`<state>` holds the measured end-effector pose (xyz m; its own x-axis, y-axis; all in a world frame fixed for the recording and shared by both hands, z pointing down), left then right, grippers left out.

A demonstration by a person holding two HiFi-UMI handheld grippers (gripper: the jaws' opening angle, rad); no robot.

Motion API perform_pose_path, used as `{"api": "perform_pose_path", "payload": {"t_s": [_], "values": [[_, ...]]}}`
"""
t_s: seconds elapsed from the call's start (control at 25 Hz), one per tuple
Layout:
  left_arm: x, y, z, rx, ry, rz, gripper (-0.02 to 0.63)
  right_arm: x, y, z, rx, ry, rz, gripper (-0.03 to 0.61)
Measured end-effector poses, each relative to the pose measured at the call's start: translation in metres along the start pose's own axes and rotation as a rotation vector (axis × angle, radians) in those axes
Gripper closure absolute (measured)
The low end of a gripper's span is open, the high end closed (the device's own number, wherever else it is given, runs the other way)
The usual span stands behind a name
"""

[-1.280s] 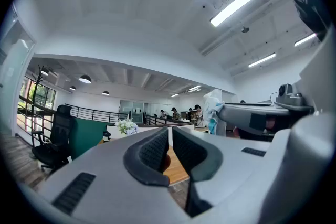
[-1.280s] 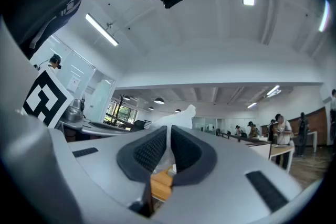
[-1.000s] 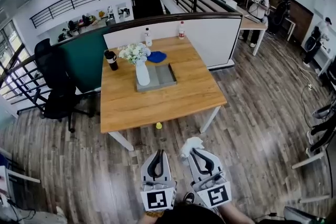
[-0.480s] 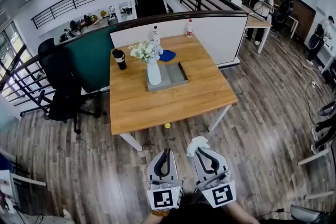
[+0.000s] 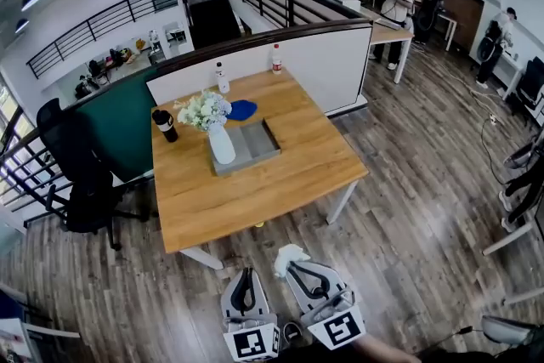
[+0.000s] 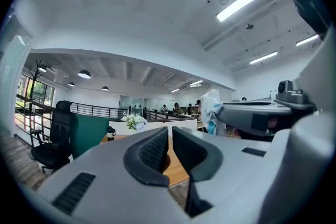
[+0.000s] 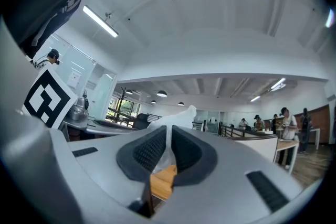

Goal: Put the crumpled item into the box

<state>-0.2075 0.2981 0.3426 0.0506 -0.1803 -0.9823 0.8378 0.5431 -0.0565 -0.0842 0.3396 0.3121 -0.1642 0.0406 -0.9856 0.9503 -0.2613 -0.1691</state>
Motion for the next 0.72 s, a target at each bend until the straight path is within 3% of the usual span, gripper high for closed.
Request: {"api": "perform_pose_path", "payload": {"t_s": [0.72], "values": [[0.036, 0.068, 0.115, -0.018, 0.03, 0.032, 0.571, -0.021, 0.129, 0.028, 0.011, -0.014, -0.026, 0.538]]}}
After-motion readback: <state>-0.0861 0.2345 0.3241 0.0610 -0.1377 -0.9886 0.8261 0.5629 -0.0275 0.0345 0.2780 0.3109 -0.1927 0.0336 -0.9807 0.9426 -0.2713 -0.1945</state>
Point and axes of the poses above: the fingertips, and each gripper's own axes: z forward along the fingers, y to its right, x out of its top, the point moved 6 cm from there along -z, backward along the fingers, and after that the axes turned 14 degrees about -y, right-handed, at the moved point
